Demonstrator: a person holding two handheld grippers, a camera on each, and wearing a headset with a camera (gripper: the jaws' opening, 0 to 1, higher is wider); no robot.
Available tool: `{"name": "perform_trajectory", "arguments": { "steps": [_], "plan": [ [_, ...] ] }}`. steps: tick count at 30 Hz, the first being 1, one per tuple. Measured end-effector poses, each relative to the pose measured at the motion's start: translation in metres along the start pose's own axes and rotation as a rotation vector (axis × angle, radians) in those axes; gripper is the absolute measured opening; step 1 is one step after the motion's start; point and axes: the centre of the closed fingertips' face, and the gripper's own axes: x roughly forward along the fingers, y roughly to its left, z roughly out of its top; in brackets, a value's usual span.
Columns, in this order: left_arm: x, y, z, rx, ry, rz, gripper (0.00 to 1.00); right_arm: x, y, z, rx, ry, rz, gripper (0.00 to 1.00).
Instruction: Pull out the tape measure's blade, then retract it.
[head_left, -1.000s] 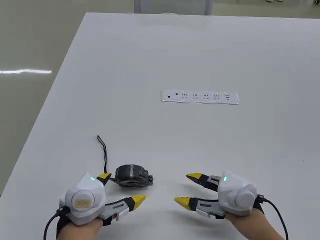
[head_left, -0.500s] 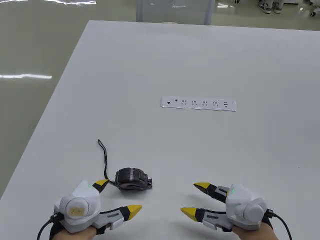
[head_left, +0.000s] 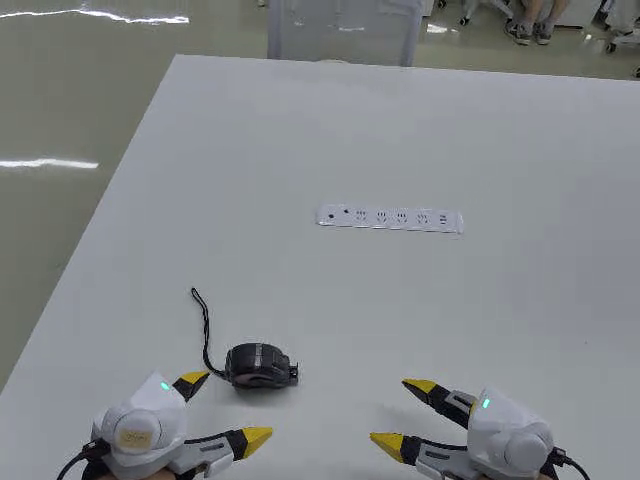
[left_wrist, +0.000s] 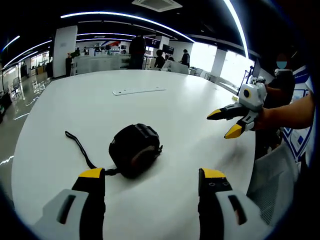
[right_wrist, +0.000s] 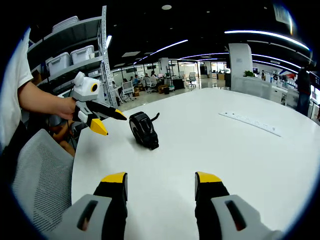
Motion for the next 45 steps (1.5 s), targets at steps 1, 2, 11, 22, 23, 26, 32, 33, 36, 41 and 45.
{"name": "perform_trajectory", "arguments": {
  "steps": [1, 2, 11, 22, 23, 26, 32, 33, 36, 41, 45],
  "plan": [
    [-0.002, 0.0, 0.0, -0.001, -0.002, 0.002, 0.75, -0.002, 0.0, 0.0, -0.003, 0.002, -0.003, 0.54],
    [-0.005, 0.0, -0.001, -0.002, -0.005, 0.003, 0.75, -0.004, 0.0, -0.002, -0.001, 0.009, -0.006, 0.55],
    [-0.02, -0.002, -0.013, -0.011, 0.0, 0.007, 0.75, -0.02, 0.003, -0.007, 0.012, 0.009, -0.031, 0.57],
    [-0.036, 0.0, -0.021, -0.031, -0.006, 0.021, 0.76, -0.038, 0.001, -0.007, 0.031, -0.008, -0.068, 0.58],
    [-0.037, 0.0, -0.022, -0.032, -0.008, 0.021, 0.76, -0.039, 0.001, -0.007, 0.031, -0.007, -0.069, 0.58],
    [-0.04, 0.0, -0.023, -0.034, -0.007, 0.024, 0.76, -0.043, 0.002, -0.008, 0.032, -0.008, -0.074, 0.58],
    [-0.043, -0.002, -0.022, -0.042, -0.017, 0.024, 0.76, -0.047, 0.003, -0.008, 0.036, -0.012, -0.084, 0.58],
    [-0.044, -0.003, -0.022, -0.042, -0.017, 0.024, 0.76, -0.048, 0.003, -0.009, 0.036, -0.012, -0.086, 0.58],
    [-0.044, -0.003, -0.022, -0.044, -0.019, 0.026, 0.76, -0.052, 0.004, -0.009, 0.044, -0.016, -0.093, 0.59],
    [-0.046, -0.003, -0.021, -0.047, -0.025, 0.027, 0.76, -0.059, 0.004, -0.009, 0.052, -0.024, -0.106, 0.59],
    [-0.049, -0.003, -0.021, -0.048, -0.029, 0.028, 0.76, -0.065, 0.005, -0.01, 0.055, -0.029, -0.117, 0.59]
  ]
}}
